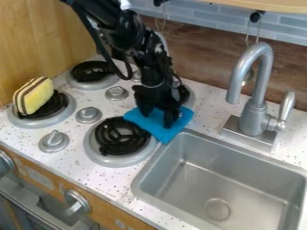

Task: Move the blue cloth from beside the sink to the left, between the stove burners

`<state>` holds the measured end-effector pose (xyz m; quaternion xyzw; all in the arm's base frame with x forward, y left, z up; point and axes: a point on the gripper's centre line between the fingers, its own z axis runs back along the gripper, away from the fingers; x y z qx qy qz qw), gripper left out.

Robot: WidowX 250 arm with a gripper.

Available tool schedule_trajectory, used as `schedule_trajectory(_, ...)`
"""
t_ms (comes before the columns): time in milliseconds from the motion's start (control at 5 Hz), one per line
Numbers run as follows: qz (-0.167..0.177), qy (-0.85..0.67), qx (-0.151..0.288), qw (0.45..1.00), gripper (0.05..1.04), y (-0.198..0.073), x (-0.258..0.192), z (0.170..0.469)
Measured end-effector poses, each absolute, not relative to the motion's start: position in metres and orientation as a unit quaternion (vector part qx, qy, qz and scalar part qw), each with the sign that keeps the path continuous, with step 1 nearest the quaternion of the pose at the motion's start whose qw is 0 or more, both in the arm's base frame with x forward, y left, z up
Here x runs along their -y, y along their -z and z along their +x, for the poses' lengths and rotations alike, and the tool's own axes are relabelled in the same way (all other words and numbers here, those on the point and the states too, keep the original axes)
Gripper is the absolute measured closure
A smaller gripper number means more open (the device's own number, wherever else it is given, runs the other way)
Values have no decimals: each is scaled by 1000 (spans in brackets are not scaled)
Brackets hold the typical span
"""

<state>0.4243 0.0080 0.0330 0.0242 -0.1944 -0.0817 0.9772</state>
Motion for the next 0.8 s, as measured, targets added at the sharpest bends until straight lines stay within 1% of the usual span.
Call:
schedule_trajectory(200, 34, 70, 199, 977, 73, -32, -28, 431)
schedule_trajectory(400, 41, 54, 193, 979, 73, -25, -51, 438)
schedule_trajectory(600, 59, 25, 193, 979, 73, -27, -83, 442)
schedule_trajectory(800, 71, -3, 183, 981, 73, -25, -104, 444)
